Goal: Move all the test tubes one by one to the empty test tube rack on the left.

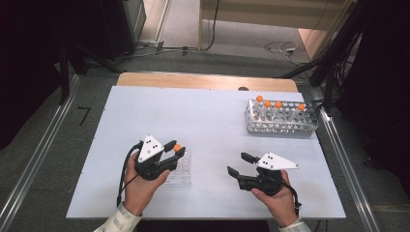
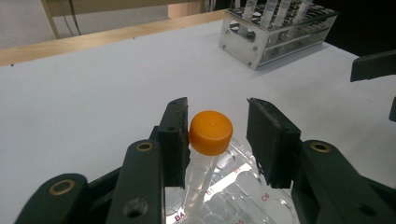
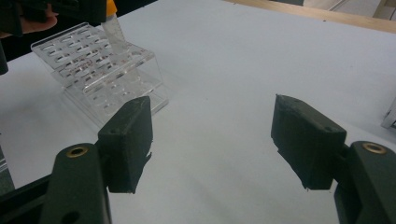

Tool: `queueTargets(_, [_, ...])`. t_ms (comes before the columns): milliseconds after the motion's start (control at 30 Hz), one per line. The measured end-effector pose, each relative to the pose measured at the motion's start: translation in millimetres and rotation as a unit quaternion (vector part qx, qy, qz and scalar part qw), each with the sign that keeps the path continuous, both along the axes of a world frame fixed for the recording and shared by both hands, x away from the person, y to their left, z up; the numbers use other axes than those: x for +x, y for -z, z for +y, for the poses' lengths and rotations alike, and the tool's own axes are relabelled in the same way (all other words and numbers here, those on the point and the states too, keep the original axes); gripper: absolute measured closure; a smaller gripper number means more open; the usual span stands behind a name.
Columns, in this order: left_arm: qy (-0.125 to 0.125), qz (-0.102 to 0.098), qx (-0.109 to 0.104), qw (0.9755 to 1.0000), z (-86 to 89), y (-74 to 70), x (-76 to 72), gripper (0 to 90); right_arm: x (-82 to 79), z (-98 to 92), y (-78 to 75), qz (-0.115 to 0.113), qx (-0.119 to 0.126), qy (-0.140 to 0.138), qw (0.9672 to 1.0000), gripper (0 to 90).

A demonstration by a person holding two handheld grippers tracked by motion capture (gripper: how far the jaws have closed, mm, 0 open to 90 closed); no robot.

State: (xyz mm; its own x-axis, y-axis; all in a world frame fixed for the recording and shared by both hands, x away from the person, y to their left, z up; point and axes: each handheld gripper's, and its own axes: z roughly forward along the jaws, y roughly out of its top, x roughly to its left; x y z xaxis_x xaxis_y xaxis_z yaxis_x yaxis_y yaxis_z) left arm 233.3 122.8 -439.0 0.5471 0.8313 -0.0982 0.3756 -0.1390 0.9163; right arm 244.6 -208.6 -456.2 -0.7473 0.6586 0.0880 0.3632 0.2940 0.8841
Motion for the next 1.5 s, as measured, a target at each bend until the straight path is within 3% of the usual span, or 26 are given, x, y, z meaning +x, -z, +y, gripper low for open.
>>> queueTargets(167, [-0.001,-0.004,-0.024,0.9997,3.3,-3.9,-0.7,45.9,0.5,-0.9,-0.2,-0.003,0.002,0.001,1.0,28.2])
queueTargets(333, [-0.022,-0.013,-0.052,0.9983,13.0,-9.5,-1.1,34.2,1.3,-2.9,-0.5,-0.002,0.001,0.004,1.0,28.2])
queueTargets(633, [-0.047,-0.018,-0.074,0.996,32.5,-16.6,-1.9,28.3,5.1,-9.4,-1.2,-0.006,0.004,0.018,0.9998,28.2])
queueTargets(800, [-0.06,-0.021,-0.073,0.9953,40.7,-18.8,-2.1,25.6,11.5,-20.9,-2.5,-0.011,0.004,0.046,0.9989,28.2])
queueTargets(867, [-0.069,-0.023,-0.071,0.9948,44.3,-19.4,-2.3,25.0,15.2,-27.8,-2.7,-0.019,-0.003,0.065,0.9977,28.2])
queueTargets(1167, [-0.099,-0.026,-0.069,0.9924,63.7,-18.5,0.0,24.2,33.4,-65.1,-8.9,-0.029,0.009,0.136,0.9902,28.4])
queueTargets(1500, [-0.127,-0.021,-0.066,0.9894,79.6,-13.1,3.4,22.5,54.8,-96.3,-13.3,-0.039,0.002,0.204,0.9782,28.6])
